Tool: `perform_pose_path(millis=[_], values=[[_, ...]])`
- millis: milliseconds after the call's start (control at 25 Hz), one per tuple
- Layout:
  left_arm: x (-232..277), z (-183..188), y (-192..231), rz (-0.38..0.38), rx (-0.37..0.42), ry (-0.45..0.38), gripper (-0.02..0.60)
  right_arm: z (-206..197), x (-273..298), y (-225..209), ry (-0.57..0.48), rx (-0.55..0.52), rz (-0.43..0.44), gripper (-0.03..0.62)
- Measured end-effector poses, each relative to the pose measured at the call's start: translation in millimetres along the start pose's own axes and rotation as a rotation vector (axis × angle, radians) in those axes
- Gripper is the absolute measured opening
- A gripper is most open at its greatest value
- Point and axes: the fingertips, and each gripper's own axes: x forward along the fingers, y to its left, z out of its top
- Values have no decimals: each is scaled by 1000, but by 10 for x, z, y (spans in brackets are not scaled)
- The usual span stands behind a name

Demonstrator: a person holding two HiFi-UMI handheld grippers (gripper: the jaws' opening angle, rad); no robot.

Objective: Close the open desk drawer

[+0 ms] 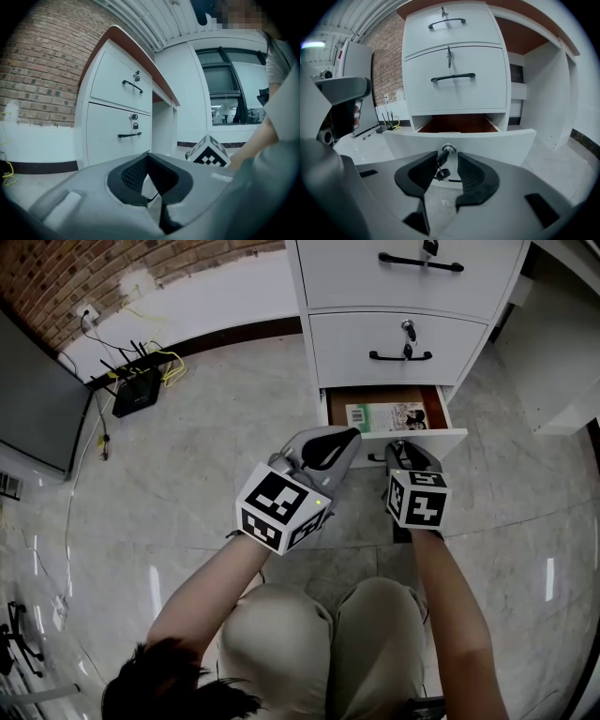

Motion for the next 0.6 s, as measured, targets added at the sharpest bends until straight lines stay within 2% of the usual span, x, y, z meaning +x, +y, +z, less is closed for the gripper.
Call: perform_pose_path(millis=[600], values=[[22, -60, 185, 6, -37, -17, 3, 254, 387, -79, -6, -9, -26, 137]])
